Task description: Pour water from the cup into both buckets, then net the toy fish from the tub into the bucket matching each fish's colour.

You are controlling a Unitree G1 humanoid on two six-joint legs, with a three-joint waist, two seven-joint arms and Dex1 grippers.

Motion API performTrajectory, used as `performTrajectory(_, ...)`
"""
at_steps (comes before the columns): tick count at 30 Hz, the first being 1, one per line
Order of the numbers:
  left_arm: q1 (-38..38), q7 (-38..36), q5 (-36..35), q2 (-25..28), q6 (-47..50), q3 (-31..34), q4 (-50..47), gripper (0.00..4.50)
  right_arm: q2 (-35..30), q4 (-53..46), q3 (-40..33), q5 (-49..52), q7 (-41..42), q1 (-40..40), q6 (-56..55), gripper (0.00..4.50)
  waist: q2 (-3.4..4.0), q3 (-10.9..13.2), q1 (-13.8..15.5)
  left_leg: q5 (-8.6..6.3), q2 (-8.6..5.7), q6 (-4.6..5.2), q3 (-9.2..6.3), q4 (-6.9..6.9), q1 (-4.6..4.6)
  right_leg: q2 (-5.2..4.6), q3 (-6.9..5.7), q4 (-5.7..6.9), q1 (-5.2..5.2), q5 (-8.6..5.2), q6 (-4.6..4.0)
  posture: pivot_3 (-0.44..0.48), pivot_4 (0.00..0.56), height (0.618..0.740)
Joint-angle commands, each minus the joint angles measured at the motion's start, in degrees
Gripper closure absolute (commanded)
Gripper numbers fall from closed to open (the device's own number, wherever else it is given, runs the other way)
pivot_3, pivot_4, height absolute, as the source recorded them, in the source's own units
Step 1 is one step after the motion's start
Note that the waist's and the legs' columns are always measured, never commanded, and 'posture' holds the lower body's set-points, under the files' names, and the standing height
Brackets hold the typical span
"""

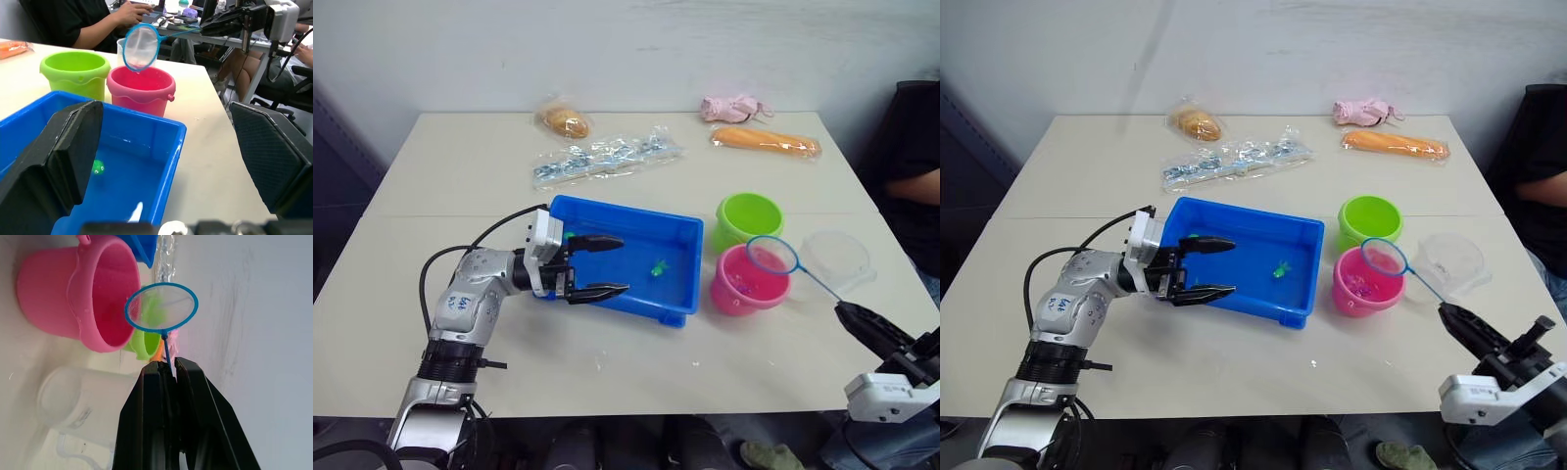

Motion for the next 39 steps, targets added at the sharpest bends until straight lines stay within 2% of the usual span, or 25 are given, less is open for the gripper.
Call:
performTrajectory(1, 0.76, 0.22, -1.12, 1.24, -0.38, 2.00, -1.59, 0.05, -2.95, -4.20, 4.41, 18.60, 5.97, 1.41, 5.65, 4.50, 0.00, 0.00, -0.13, 0.00, 0.03, 0.00, -0.01, -0.01, 0.01, 0.02, 0.00, 0.00, 0.00, 0.00, -0.01, 0.000, 0.150, 0.740)
performTrajectory(5, 1.75, 1.00, -2.84, 3.29, 0.56, 6.33, -0.43, 0.05, -10.50, -7.60, 6.40, 34.44, 11.75, -5.66, 16.93, 4.50, -0.01, 0.01, -1.08, 0.01, 0.09, -0.01, -0.02, 0.03, 0.05, 0.04, -0.02, 0.08, 0.02, -0.01, -0.04, 0.000, 0.150, 0.740)
performTrajectory(8, 4.15, 1.61, -5.51, 6.40, 4.04, 10.33, -1.62, 0.05, -16.19, -10.77, 12.04, 44.30, 16.19, -13.18, 27.01, 4.50, -0.02, 0.02, -1.56, 0.00, 0.09, 0.02, 0.00, 0.05, 0.18, -0.02, 0.03, 0.14, 0.07, -0.01, -0.03, 0.000, 0.150, 0.740)
performTrajectory(13, 10.74, 2.31, -5.13, 12.61, 5.43, 14.88, -3.45, 0.05, -20.37, -14.21, 21.72, 49.95, 16.15, -25.26, 46.11, 4.50, -0.01, 0.02, -0.97, -0.01, 0.21, -0.07, -0.22, -0.05, 0.21, 0.00, -0.16, 0.22, 0.06, -0.14, -0.27, 0.000, 0.150, 0.740)
performTrajectory(17, 14.45, 3.80, -4.30, 14.43, 3.26, 17.63, -4.53, 0.05, -21.41, -12.75, 29.97, 46.69, 19.27, -33.40, 51.96, 4.50, -0.02, 0.02, -0.15, -0.03, 0.06, 0.01, -0.30, 0.12, -0.03, -0.15, -0.18, 0.13, 0.03, -0.08, -0.19, 0.000, 0.150, 0.740)
performTrajectory(19, 17.79, 3.77, -1.34, 15.83, 0.24, 17.44, -5.17, 0.05, -22.33, -8.78, 36.26, 40.98, 21.01, -37.87, 54.13, 4.50, -0.02, 0.02, -0.33, -0.06, 0.01, 0.07, -0.27, 0.12, -0.04, -0.19, -0.16, 0.09, 0.03, -0.06, -0.16, 0.000, 0.150, 0.740)
performTrajectory(24, 20.63, 5.91, -2.58, 15.12, -0.18, 18.18, -9.09, 0.05, -16.44, 2.42, 47.58, 31.22, 22.54, -52.38, 53.30, 4.50, -0.06, 0.04, -1.11, -0.08, -0.03, 0.09, -0.22, 0.11, -0.14, -0.24, -0.20, 0.01, -0.03, -0.03, -0.11, 0.000, 0.150, 0.740)
performTrajectory(32, 23.64, 5.42, -3.94, 18.32, 1.26, 22.22, -9.95, 0.05, -12.74, 10.17, 53.36, 24.70, 27.81, -59.17, 51.92, 4.50, -0.04, 0.05, -1.44, -0.06, 0.04, 0.01, -0.13, 0.02, -0.17, -0.14, -0.24, 0.04, -0.15, -0.04, -0.12, 0.000, 0.150, 0.740)
performTrajectory(39, 21.78, 2.90, -5.30, 20.75, 3.18, 21.93, -7.33, 0.05, -10.00, 10.22, 55.28, 24.06, 32.32, -61.27, 55.74, 4.50, -0.03, 0.05, -1.16, -0.07, 0.05, 0.00, -0.14, 0.04, -0.17, -0.14, -0.24, 0.06, -0.16, -0.04, -0.13, 0.000, 0.150, 0.740)
